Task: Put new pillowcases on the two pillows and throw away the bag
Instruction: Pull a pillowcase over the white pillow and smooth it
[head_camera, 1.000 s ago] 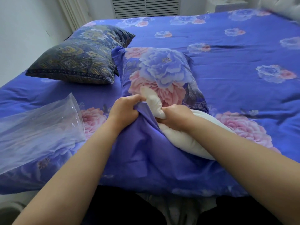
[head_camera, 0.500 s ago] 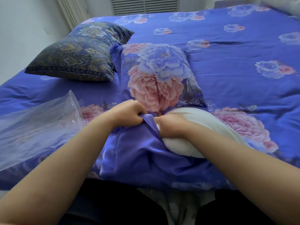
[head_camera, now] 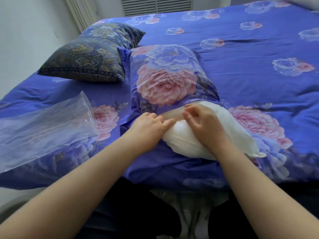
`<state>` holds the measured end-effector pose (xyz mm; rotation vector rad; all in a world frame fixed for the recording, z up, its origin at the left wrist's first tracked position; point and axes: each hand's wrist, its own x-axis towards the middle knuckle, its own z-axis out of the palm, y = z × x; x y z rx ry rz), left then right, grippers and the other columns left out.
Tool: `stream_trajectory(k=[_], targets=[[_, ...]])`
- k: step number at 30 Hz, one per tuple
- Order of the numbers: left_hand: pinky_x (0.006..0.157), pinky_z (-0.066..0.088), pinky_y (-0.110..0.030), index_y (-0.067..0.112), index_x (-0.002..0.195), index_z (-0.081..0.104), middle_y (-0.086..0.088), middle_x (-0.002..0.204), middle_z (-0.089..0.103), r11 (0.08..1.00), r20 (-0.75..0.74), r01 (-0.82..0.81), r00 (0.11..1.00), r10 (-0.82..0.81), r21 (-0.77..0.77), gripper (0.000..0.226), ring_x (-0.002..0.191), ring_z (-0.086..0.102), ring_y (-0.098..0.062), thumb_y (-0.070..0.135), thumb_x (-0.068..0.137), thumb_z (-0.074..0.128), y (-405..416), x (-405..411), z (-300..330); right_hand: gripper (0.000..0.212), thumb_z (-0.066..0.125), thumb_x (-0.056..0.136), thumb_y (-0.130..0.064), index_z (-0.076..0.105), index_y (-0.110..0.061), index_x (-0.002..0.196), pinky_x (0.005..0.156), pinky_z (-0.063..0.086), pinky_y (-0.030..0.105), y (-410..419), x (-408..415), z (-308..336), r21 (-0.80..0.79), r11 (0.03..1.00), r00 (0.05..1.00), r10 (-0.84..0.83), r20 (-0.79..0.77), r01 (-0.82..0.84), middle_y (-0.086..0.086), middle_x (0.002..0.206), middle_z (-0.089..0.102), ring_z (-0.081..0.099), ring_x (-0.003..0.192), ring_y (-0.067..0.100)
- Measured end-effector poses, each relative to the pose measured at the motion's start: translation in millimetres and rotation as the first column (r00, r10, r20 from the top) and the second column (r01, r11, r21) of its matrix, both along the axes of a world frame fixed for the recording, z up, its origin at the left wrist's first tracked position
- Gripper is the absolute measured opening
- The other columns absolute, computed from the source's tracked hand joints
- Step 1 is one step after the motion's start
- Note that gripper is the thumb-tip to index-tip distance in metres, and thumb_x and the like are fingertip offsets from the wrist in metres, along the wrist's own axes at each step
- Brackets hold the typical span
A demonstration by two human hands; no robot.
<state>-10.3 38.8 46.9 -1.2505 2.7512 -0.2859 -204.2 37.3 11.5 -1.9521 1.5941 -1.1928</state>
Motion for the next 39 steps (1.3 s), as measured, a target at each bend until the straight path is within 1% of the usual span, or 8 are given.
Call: stream_trajectory(k=[5, 8, 12, 17, 21, 26, 32, 39], targets=[[0.112, 0.014, -0.06, 0.033, 0.15, 0.005, -0.001, 0.159, 0.005, 0.999, -0.158, 0.034, 0.987, -0.027, 0.039, 0.098, 0.144, 0.006, -0.037, 0.043, 0.072, 0.065, 42, -50, -25, 0.052, 0.047, 0.09, -0.054, 0.05, -0.013, 0.123, 0.098, 0.034, 0.047, 23, -42, -7, 0.164, 0.835, 0.839, -0.476, -0.264, 0.525, 0.015, 0.131, 0.05, 0.045, 0.119, 0.039], [0.106, 0.014, -0.07, 0.037, 0.147, 0.019, 0.001, 0.158, 0.012, 0.971, -0.134, 0.11, 0.981, -0.14, -0.213, 0.114, 0.144, 0.008, -0.037, 0.06, 0.052, 0.077, 48, -71, -55, 0.09, 0.029, 0.079, -0.08, 0.033, -0.011, 0.137, 0.1, 0.036, 0.048, 25, -79, -15, 0.579, 0.67, 0.884, -0.395, -0.25, 0.464, 0.02, 0.136, 0.047, 0.046, 0.123, 0.039], [0.105, 0.013, -0.071, 0.04, 0.147, 0.016, 0.004, 0.158, 0.01, 0.94, -0.085, 0.06, 0.992, -0.094, -0.336, 0.114, 0.143, 0.006, -0.04, 0.063, 0.053, 0.075, 44, -95, -61, 0.124, 0.011, 0.046, -0.103, 0.043, -0.026, 0.138, 0.106, 0.032, 0.04, 18, -100, -22, 0.662, 0.705, 0.965, -0.23, -0.123, 0.253, 0.006, 0.138, 0.05, 0.043, 0.129, 0.028], [0.101, 0.036, -0.056, 0.018, 0.109, 0.06, -0.007, 0.131, 0.057, 0.937, -0.341, -0.102, 0.94, -0.02, -0.335, 0.052, 0.125, 0.048, -0.039, 0.041, 0.063, 0.066, 7, -91, -43, 0.063, 0.034, 0.096, -0.053, 0.061, 0.004, 0.1, 0.077, 0.037, 0.032, 18, -84, 18, 0.421, 0.889, 0.899, -0.324, 0.294, 0.183, 0.02, 0.099, 0.065, 0.059, 0.097, 0.028], [0.079, 0.046, -0.04, 0.014, 0.108, 0.06, -0.015, 0.1, 0.068, 0.917, -0.597, -0.399, 0.732, 0.328, 0.014, 0.043, 0.092, 0.063, -0.038, 0.049, 0.085, 0.051, -33, -74, -2, 0.02, 0.042, 0.098, -0.037, 0.047, -0.02, 0.088, 0.066, 0.046, 0.021, 25, -60, 16, 0.09, 0.914, 0.624, -0.338, 0.704, 0.395, -0.005, 0.077, 0.06, 0.059, 0.064, 0.001], [0.086, 0.044, -0.04, 0.014, 0.113, 0.053, -0.017, 0.116, 0.063, 0.854, -0.671, -0.39, 0.534, 0.514, 0.344, 0.039, 0.109, 0.056, -0.037, 0.046, 0.09, 0.05, -77, -55, 10, 0.013, 0.056, 0.091, -0.02, 0.064, -0.009, 0.09, 0.079, 0.043, 0.031, 12, -37, -15, -0.466, 0.869, 0.975, -0.216, -0.054, 0.167, 0.003, 0.089, 0.065, 0.056, 0.085, 0.022], [0.08, 0.038, -0.036, 0.016, 0.111, 0.045, -0.012, 0.111, 0.064, 0.833, -0.698, -0.347, 0.456, 0.552, 0.431, 0.035, 0.107, 0.057, -0.034, 0.044, 0.09, 0.052, -89, -48, 5, 0.049, 0.071, 0.065, -0.032, 0.06, -0.018, 0.111, 0.069, 0.044, 0.037, -8, -23, -21, -0.141, 0.99, 0.757, -0.092, -0.647, 0.0, 0.005, 0.107, 0.061, 0.058, 0.094, 0.032], [0.076, 0.042, -0.038, 0.011, 0.107, 0.045, -0.01, 0.111, 0.053, 0.881, -0.798, -0.389, 0.422, 0.43, 0.269, 0.04, 0.096, 0.055, -0.032, 0.038, 0.084, 0.064, -79, -44, -4, 0.025, 0.065, 0.055, -0.018, 0.062, -0.01, 0.079, 0.078, 0.041, 0.041, -20, -49, -17, -0.151, 0.986, 0.652, -0.069, -0.755, -0.07, 0.012, 0.088, 0.058, 0.052, 0.083, 0.033]])
